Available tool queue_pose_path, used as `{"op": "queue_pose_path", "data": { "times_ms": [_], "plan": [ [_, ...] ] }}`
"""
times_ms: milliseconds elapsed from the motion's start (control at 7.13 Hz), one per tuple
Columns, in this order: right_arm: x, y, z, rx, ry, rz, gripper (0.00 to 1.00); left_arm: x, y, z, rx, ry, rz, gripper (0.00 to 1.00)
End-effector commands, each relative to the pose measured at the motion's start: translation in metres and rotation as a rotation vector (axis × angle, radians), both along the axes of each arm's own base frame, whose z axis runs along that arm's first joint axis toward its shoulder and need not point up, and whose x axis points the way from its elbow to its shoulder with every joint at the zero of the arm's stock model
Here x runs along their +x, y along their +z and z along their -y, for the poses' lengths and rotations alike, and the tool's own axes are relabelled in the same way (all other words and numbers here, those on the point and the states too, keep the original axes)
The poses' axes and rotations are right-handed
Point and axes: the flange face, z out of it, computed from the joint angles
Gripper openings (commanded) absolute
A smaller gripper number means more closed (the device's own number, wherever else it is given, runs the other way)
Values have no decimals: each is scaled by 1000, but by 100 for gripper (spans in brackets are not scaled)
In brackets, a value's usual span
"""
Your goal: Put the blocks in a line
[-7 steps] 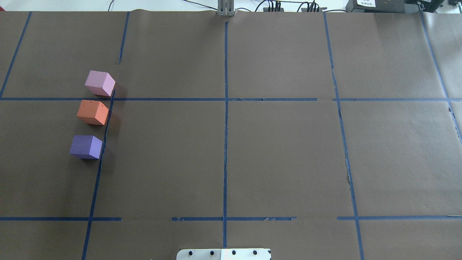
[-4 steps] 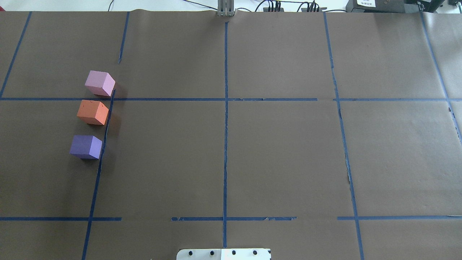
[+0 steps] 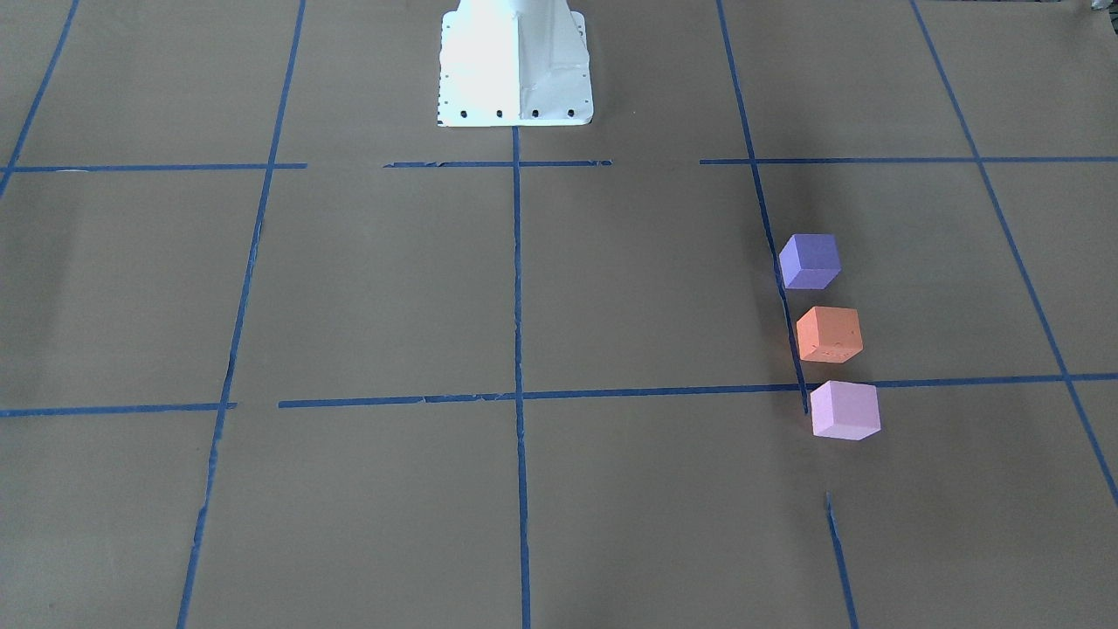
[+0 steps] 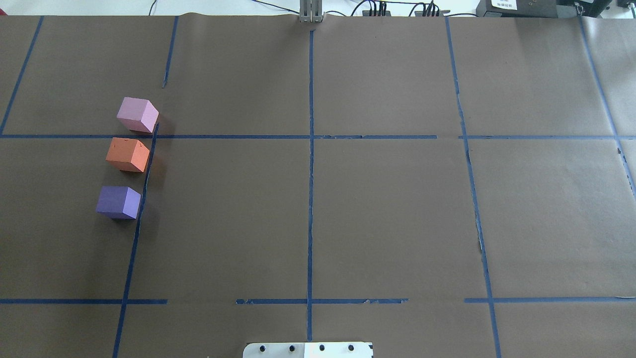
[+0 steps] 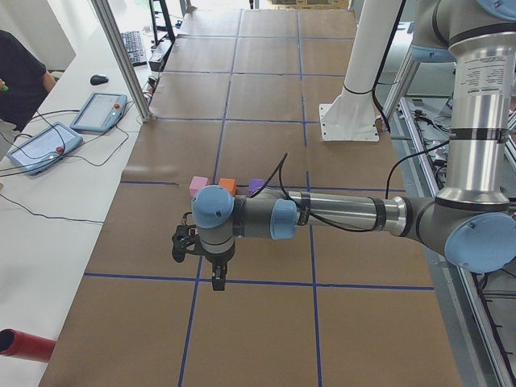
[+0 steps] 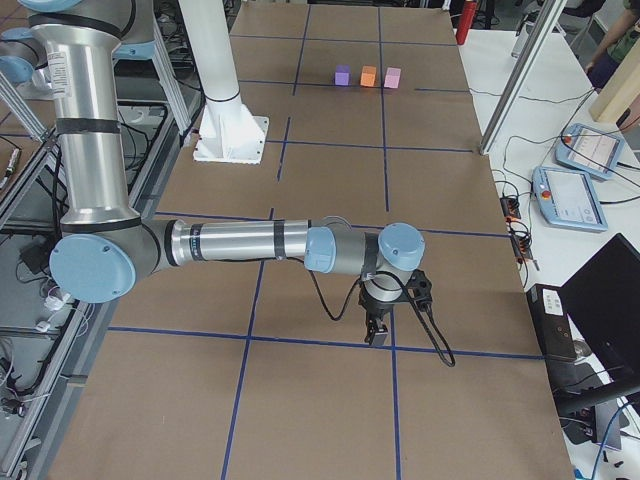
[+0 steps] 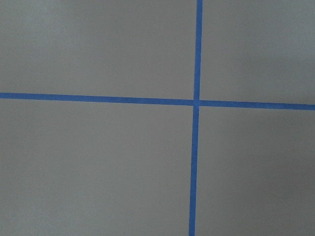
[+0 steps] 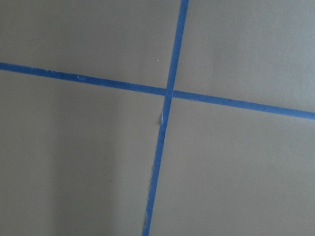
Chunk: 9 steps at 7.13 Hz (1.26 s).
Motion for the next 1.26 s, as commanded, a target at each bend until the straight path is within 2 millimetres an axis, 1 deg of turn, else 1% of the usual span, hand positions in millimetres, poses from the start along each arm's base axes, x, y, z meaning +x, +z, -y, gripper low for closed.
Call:
{"op": "queue_pose_path", "data": {
  "times_ms": [0,140,421,561,1122],
  "plan": [
    [0,0,0,0,0,0,100,2,-6,3,9,0,-6,100],
    [0,0,0,0,0,0,100,2,-11,3,18,0,-4,100],
    [0,0,0,0,0,0,100,3,-14,1,-9,2,-6,100],
    [0,0,0,0,0,0,100,3,-18,2,-2,2,-5,100],
    [0,0,0,0,0,0,100,3,-16,1,-6,2,-7,100]
  ]
}}
